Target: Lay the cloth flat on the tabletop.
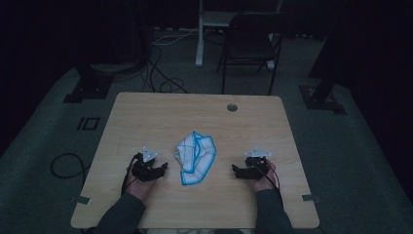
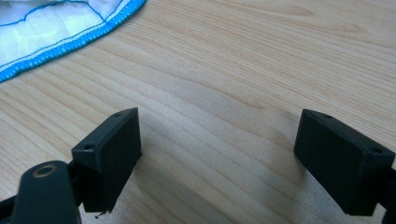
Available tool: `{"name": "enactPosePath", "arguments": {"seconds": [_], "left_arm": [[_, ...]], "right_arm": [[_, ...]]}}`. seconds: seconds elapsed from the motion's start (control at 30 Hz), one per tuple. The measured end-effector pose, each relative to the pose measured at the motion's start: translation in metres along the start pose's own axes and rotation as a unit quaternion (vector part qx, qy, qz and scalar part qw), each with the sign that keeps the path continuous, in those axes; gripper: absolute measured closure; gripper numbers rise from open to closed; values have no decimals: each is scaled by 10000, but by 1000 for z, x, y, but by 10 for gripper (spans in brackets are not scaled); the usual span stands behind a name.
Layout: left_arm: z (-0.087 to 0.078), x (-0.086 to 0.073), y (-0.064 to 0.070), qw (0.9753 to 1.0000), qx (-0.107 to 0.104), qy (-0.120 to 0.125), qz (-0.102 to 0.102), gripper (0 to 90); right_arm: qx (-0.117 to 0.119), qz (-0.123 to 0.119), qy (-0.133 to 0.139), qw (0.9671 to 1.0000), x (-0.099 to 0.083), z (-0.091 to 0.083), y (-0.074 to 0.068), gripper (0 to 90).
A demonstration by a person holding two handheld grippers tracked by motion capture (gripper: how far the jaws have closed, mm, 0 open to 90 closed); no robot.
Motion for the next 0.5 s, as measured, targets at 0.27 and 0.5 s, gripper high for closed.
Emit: {"name": "enactPosePath", "arguments": {"seconds": [0.27, 0.5], "left_arm": [[0, 0, 1, 10000, -19, 15, 16, 450], [-1, 0, 1, 10000, -33, 17, 28, 460]], "right_arm": [[0, -2, -3, 10000, 0, 0, 0, 147], [-7, 7, -11, 10000, 0, 0, 0, 140]]}}
Point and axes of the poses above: each handheld gripper's, and its own axes: z roughly forward along the jaws, x roughly out of its top, y roughly to its right, the point moved 10 cm from there along z, roughly forward along the jaws, and after that the axes turned 8 degrees about z, right-handed, at the moved point
